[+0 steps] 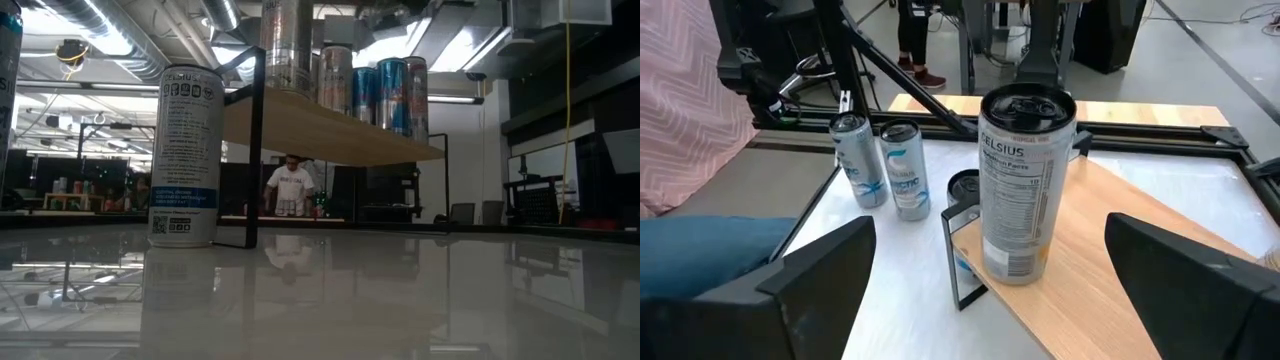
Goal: Place canned beverage on shelf
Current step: Put the white-yellow soda can on the shelf aligned with the other white-yellow soda cans
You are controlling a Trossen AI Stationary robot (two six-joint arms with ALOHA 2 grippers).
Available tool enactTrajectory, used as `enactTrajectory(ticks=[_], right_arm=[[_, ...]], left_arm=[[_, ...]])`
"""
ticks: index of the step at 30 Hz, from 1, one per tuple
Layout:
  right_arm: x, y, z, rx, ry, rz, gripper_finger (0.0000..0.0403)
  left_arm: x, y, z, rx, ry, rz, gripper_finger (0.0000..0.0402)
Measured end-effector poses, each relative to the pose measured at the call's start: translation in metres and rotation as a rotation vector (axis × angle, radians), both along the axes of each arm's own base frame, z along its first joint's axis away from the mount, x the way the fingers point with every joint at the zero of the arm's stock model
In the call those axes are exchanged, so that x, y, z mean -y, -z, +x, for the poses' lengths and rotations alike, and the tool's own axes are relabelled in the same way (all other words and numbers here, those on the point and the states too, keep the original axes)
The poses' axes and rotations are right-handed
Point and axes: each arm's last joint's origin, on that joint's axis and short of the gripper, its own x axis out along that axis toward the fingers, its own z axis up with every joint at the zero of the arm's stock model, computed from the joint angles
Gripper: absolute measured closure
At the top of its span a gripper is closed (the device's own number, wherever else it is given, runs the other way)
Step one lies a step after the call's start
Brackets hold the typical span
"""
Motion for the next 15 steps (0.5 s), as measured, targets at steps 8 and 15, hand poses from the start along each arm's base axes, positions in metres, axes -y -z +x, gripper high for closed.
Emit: enactTrajectory(ticks=[8, 15], right_arm=[[0.0, 0.002, -0.004, -0.041, 0.0, 0.001, 0.0015], [0.0, 0.005, -0.005, -0.07, 0.0, 0.001, 0.0015]], left_arm=[[-0.006, 0.014, 0.01, -0.089, 0.029, -0.018, 0.0088], [-0.006, 0.019, 0.013, -0.116, 0.019, -0.014, 0.0088]])
